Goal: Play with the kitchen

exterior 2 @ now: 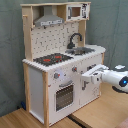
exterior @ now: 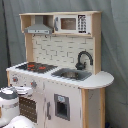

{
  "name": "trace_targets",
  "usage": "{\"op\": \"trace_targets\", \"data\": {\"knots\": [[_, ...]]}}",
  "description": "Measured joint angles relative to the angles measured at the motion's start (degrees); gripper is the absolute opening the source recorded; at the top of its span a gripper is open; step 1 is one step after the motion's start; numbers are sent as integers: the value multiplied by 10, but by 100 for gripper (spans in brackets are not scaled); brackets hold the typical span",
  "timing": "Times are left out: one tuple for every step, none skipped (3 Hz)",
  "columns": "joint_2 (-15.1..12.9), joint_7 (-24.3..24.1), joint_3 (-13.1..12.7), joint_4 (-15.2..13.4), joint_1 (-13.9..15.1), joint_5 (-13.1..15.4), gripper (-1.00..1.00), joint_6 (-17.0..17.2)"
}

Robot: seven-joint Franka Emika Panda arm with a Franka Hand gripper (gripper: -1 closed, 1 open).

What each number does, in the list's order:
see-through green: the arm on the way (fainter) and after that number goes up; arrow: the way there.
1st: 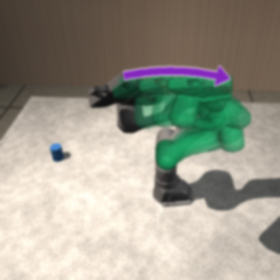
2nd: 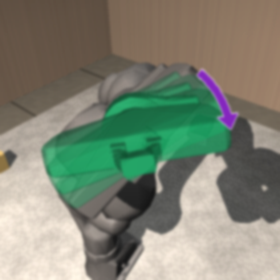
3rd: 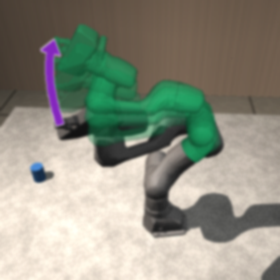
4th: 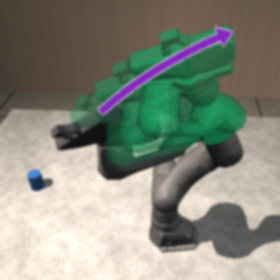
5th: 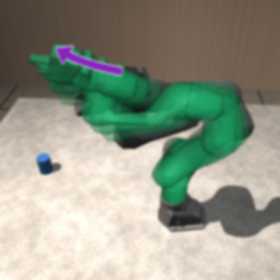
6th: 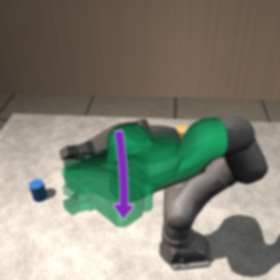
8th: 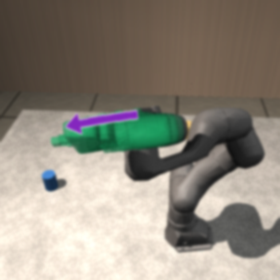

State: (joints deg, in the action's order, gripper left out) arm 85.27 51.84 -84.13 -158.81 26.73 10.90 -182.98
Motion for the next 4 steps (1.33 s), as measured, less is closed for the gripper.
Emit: {"op": "trace_targets", "data": {"knots": [[0,20,6,1,36,0,100,-47],[0,34,5,8,79,0,100,-98],[0,44,0,23,122,0,100,-145],[-2,57,-5,62,164,0,100,-159]]}}
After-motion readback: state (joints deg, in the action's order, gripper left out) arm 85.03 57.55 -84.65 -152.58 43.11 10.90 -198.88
